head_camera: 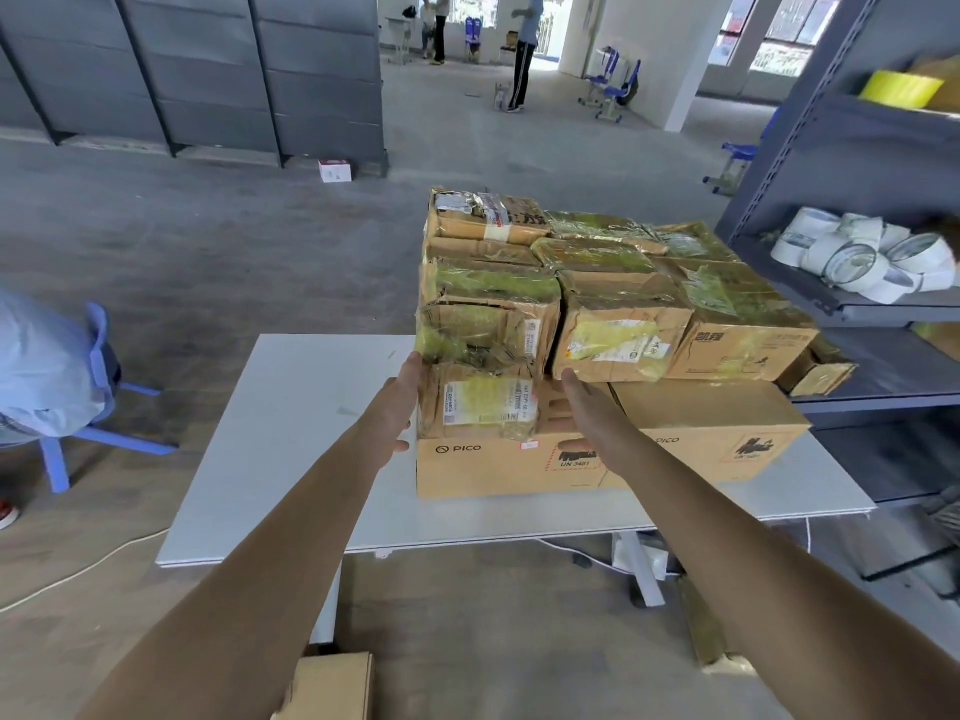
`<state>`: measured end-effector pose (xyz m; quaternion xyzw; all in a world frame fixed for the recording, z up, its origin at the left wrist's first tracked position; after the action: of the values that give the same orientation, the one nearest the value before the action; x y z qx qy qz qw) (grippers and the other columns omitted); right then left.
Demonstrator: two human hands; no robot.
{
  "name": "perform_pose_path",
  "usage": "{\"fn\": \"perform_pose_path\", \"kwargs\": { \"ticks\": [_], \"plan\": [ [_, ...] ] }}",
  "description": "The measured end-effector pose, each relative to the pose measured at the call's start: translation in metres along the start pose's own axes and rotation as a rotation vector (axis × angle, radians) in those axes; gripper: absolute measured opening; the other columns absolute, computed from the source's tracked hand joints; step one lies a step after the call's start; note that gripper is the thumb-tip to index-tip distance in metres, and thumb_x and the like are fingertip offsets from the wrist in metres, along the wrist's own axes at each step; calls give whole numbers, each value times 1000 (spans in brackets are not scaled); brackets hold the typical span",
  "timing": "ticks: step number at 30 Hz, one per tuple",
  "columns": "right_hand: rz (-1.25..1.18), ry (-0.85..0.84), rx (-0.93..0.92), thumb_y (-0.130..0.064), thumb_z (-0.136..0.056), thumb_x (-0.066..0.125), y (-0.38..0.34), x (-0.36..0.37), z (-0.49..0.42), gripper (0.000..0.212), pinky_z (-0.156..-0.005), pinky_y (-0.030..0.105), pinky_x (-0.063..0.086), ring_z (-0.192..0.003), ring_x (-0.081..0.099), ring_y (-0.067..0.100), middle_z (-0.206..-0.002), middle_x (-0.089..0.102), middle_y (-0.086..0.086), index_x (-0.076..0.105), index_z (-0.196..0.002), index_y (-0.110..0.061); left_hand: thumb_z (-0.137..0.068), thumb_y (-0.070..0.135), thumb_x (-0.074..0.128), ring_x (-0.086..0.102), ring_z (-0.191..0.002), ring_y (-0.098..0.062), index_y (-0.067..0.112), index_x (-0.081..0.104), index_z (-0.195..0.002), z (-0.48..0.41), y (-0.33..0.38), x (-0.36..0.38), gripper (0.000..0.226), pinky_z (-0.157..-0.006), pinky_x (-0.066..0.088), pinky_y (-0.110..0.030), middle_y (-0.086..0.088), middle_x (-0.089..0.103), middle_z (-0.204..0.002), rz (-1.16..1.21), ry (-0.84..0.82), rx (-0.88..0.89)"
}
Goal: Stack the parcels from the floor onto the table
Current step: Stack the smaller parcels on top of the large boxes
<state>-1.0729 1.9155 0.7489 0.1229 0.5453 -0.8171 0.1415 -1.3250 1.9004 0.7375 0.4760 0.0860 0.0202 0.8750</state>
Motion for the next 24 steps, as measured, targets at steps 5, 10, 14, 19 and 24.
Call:
{"fn": "perform_pose_path", "kwargs": {
  "ticks": [5, 10, 14, 19, 24],
  "plan": [
    [-55, -28, -43, -58, -98, 34, 7, -2, 35, 58, -75, 37, 57, -96, 62, 17, -114, 59, 2, 46, -141, -20, -88, 75, 27, 41, -129, -29, 22, 34, -144, 45, -9, -2, 77, -102, 39, -50, -10, 38, -147, -12, 40, 30],
    [-78, -96, -113, -55, -99, 35, 20, 2, 86, 48, -69, 34, 56, -95, 63, 10, -128, 54, 1, 46, -135, -26, -91, 70, 27, 38, -132, -30, 21, 33, -144, 111, -34, 5, 73, -104, 39, -50, -10, 37, -148, -63, 80, 79],
    [-146, -174, -118, -55, -98, 37, 41, 13, 132, 46, -69, 34, 55, -97, 63, 13, -117, 59, 0, 49, -131, -25, -93, 68, 25, 37, -134, -29, 20, 32, -145, 165, -69, 14, 72, -104, 40, -48, -8, 36, -150, -111, 110, 89],
    [-151, -279, -109, -55, -98, 37, 73, 40, 187, 45, -72, 37, 57, -97, 64, 12, -118, 59, 0, 50, -129, -26, -93, 64, 34, 45, -121, -28, 17, 36, -143, 212, -124, 12, 69, -102, 41, -45, -7, 46, -132, -43, 127, 38],
    [-130, -338, -99, -52, -99, 36, 80, 77, 223, 47, -79, 39, 57, -98, 64, 15, -117, 58, -1, 48, -135, -23, -93, 60, 41, 46, -120, -31, 16, 39, -140, 241, -163, -15, 64, -101, 39, -48, -9, 46, -132, -25, 170, 19]
  ]
}}
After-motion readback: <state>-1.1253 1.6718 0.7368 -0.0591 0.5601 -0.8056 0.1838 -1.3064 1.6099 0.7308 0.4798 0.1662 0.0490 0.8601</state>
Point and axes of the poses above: each hand's wrist, its own z-axis away from the middle knuckle, its own x-axis out of the palm, y = z × x, the point moved 4 cm from there along -z, towards the middle knuckle
